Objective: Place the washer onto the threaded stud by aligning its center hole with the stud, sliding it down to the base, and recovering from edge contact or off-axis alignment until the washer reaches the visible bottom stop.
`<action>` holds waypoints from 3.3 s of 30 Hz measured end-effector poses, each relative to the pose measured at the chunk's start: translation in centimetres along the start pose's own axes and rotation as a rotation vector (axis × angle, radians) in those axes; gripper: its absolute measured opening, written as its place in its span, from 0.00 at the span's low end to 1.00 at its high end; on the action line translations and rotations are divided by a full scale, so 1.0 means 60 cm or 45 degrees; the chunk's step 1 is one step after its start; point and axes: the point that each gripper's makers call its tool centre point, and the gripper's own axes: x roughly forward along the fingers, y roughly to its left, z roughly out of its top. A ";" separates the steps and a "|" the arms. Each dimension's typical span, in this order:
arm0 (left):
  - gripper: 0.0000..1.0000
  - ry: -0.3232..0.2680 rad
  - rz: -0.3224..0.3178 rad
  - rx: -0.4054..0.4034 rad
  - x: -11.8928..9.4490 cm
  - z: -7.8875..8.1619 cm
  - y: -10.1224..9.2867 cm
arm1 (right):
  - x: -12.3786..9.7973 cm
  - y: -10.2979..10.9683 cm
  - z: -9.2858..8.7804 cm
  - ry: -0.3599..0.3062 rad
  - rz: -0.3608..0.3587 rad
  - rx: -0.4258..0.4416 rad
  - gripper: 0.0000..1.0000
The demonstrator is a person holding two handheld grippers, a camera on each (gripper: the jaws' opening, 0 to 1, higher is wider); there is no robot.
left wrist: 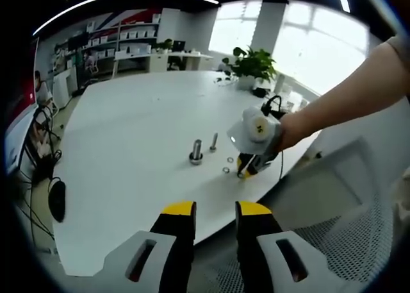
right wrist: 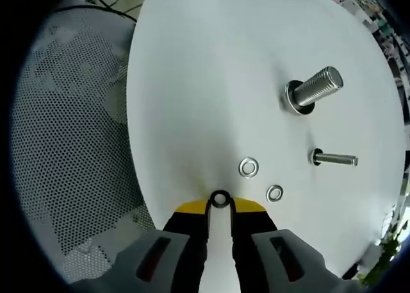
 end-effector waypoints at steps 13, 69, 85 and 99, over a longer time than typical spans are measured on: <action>0.22 -0.004 -0.002 0.000 -0.001 0.000 0.000 | 0.000 -0.009 -0.003 -0.144 -0.100 0.120 0.03; 0.22 -0.027 0.000 0.002 -0.003 0.004 -0.001 | 0.004 0.003 0.158 -0.216 0.020 -0.019 0.17; 0.22 -0.021 -0.003 0.003 -0.002 0.003 -0.001 | 0.004 0.002 0.158 -0.194 -0.007 -0.015 0.14; 0.22 -0.014 0.003 0.000 -0.003 0.002 0.001 | 0.003 0.004 0.153 -0.260 -0.017 0.075 0.13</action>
